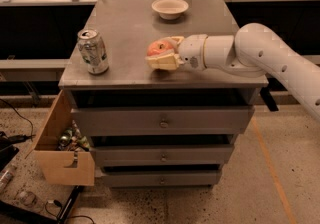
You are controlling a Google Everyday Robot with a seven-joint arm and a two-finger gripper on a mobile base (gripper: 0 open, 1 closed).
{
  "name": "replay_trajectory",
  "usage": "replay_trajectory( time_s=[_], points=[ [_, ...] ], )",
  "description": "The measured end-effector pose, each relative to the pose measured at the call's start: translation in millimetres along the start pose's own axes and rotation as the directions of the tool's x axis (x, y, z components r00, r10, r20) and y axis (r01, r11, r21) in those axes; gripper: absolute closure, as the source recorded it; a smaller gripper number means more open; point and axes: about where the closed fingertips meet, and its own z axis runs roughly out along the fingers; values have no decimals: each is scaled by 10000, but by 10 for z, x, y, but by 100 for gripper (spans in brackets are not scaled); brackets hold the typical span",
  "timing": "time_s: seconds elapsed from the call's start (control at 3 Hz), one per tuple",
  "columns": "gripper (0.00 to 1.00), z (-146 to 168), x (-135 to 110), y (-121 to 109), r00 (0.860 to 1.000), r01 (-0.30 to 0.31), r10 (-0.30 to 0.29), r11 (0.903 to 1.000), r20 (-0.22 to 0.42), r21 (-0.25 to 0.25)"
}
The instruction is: Move apple near 7up can
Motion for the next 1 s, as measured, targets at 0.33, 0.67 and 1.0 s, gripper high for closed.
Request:
replay_trajectory(
  time_s=[0.33, 0.67, 1.0],
  points=[
    [100, 269, 54, 138, 9998, -74, 89, 9961, 168, -874],
    [100, 504, 110, 256, 9990, -231, 289, 9872, 347, -1578],
    [100, 505, 90, 258, 9989, -236, 296, 9869, 352, -1597]
  ],
)
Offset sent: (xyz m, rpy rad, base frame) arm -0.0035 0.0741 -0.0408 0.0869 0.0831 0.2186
